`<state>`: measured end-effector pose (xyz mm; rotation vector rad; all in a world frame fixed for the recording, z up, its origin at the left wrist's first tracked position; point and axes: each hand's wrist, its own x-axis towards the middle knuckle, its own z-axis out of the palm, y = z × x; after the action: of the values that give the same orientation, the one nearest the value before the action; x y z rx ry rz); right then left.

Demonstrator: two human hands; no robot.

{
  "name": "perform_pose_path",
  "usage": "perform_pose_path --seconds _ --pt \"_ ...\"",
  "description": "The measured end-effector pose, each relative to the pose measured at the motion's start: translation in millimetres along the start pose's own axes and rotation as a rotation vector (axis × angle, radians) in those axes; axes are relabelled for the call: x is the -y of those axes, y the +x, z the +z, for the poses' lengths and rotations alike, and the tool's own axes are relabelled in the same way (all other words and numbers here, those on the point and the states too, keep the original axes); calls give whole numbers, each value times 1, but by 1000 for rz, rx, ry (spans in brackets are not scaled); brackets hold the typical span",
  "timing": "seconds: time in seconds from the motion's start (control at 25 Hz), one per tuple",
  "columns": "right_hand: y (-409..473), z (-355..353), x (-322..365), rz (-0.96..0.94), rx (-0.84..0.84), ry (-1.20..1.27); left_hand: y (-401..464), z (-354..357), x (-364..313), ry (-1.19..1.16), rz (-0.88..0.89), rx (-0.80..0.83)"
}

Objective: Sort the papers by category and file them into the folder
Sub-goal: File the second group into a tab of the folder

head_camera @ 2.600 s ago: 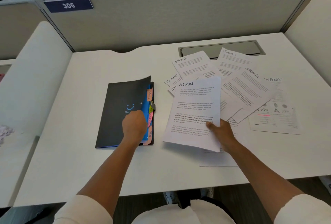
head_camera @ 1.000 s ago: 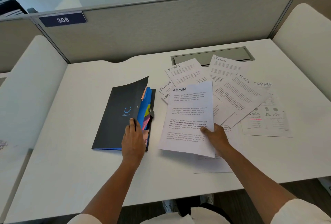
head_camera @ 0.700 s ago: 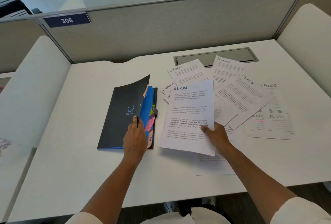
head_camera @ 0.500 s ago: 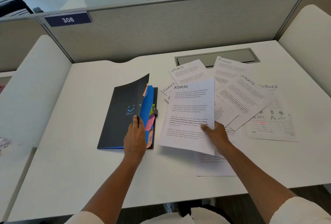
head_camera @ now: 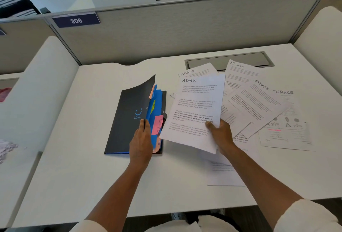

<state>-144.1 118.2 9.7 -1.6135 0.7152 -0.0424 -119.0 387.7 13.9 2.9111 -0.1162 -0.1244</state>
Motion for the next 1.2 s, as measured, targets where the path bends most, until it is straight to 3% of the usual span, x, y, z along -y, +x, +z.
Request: perform_pose_path --seconds 0.36,0.92,1.12,1.2 --pt "-9 65 28 -134 35 -180 4 -6 -1 -124 -10 15" --pt "5 132 29 -13 266 -268 8 -12 2 -105 -11 66" --pt "11 139 25 -32 95 -318 11 -11 4 -133 -22 43" --pt "11 140 23 -67 107 -348 11 -9 4 -144 -5 47"
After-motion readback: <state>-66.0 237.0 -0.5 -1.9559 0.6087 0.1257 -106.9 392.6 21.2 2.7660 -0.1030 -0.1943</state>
